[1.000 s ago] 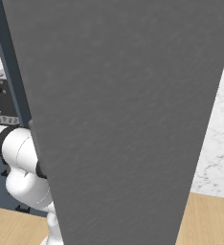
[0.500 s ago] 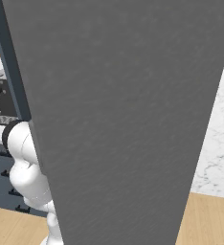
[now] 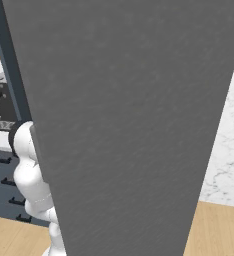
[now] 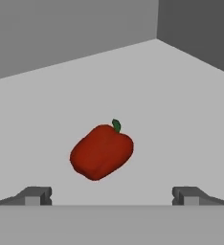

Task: Place one bell pepper and one steak in each tupperware on the nearby counter, to pack two identical lunches.

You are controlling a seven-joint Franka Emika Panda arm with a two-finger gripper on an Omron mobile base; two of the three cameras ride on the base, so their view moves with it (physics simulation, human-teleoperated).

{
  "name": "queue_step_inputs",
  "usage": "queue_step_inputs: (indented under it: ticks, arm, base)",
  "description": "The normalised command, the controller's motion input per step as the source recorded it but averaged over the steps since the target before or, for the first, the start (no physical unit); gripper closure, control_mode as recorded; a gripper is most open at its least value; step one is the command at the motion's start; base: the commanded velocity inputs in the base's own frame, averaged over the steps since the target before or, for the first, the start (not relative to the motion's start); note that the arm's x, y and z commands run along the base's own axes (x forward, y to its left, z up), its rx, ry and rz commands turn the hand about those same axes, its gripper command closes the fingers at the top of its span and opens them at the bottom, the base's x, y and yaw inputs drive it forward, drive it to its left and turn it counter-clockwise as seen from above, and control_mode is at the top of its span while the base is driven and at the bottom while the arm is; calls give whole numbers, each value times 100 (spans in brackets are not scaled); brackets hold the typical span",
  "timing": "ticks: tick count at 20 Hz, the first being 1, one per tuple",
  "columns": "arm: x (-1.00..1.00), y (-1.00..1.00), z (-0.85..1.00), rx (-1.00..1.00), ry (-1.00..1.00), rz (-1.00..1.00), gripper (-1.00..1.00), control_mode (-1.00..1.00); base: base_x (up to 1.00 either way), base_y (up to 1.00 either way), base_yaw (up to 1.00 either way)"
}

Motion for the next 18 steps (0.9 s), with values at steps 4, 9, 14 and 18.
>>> queue_step_inputs:
  ticks: [4, 9, 14, 18]
  arm:
    - [29, -4, -4, 0, 0, -4, -100, -100]
    - [22, 0, -15, 0, 0, 0, -100, -100]
    - [17, 0, -27, 0, 0, 0, -100, -100]
    - [9, -1, -15, 0, 0, 0, -100, -100]
  base:
    - [0, 0, 0]
    - [0, 0, 0]
    - [0, 0, 0]
    - [0, 0, 0]
